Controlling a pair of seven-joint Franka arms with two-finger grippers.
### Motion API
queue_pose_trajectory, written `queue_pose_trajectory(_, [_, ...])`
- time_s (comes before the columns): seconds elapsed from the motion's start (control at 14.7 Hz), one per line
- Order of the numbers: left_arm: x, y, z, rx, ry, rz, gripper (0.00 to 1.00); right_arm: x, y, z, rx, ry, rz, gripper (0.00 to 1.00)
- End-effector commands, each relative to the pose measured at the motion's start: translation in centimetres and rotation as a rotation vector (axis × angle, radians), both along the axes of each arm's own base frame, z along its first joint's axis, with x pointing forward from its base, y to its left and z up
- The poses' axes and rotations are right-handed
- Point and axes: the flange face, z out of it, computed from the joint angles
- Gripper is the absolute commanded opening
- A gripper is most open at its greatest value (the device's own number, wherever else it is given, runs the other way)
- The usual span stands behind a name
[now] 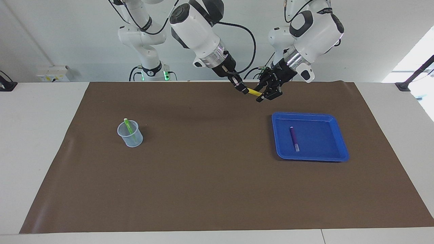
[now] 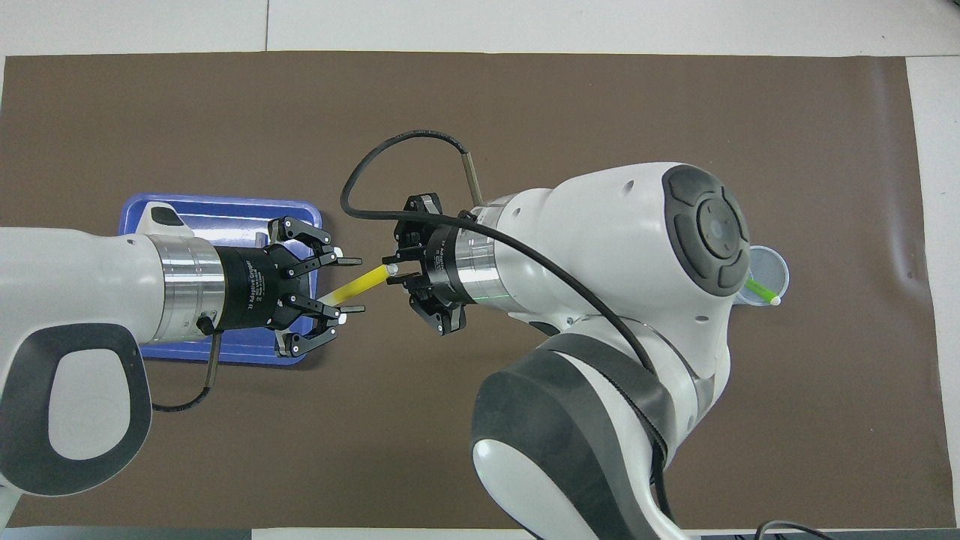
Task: Right arm passes pens to left for tray arrangement
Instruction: 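Close the left gripper on the yellow pen and open the right gripper, then lower the yellow pen into the tray with the left gripper and release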
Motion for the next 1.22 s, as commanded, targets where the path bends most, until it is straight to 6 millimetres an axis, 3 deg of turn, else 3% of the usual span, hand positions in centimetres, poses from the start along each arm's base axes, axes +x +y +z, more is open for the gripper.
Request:
queue_pose_trajectory(0.0, [-1.2, 0.7, 0.1, 0.024, 0.0, 0.001, 0.01, 0.2, 0.2, 0.1, 0.019, 0.015, 0.001, 0.0])
queue_pose_trajectory(0.47, [-0.8, 1.5, 0.3, 0.024, -0.018, -0.001, 0.0, 0.2, 0.1, 0.0, 0.012, 0.013, 0.007, 0.0])
queue_pose_trajectory(0.54, [-0.8, 1.6, 0.3, 0.024, -0.017, 0.002, 0.0, 0.2, 0.1, 0.0, 0.007, 0.007, 0.014, 0.57])
queue_pose_trajectory(0.61, [-0.8, 1.6, 0.3, 0.024, -0.017, 0.0, 0.0, 0.2, 0.0, 0.1, 0.002, -0.006, 0.025, 0.94])
queue_pose_trajectory(0.68, [-0.8, 1.6, 0.3, 0.024, -0.017, 0.002, 0.0, 0.3, -0.2, 0.1, -0.019, -0.035, 0.047, 1.0])
queue_pose_trajectory(0.81, [-0.4, 2.3, 0.3, 0.024, -0.024, 0.011, 0.0, 0.5, -1.2, -0.1, -0.104, -0.102, 0.12, 1.0])
queue_pose_trajectory(1.02, [0.5, 4.4, 0.3, 0.033, -0.072, -0.01, 0.0, 1.2, -5.0, -0.3, -0.226, -0.171, 0.266, 1.0])
queue_pose_trajectory(1.15, [1.2, 7.5, -0.2, 0.053, -0.158, -0.144, 0.0, 1.3, -8.5, -0.6, -0.296, -0.201, 0.389, 1.0])
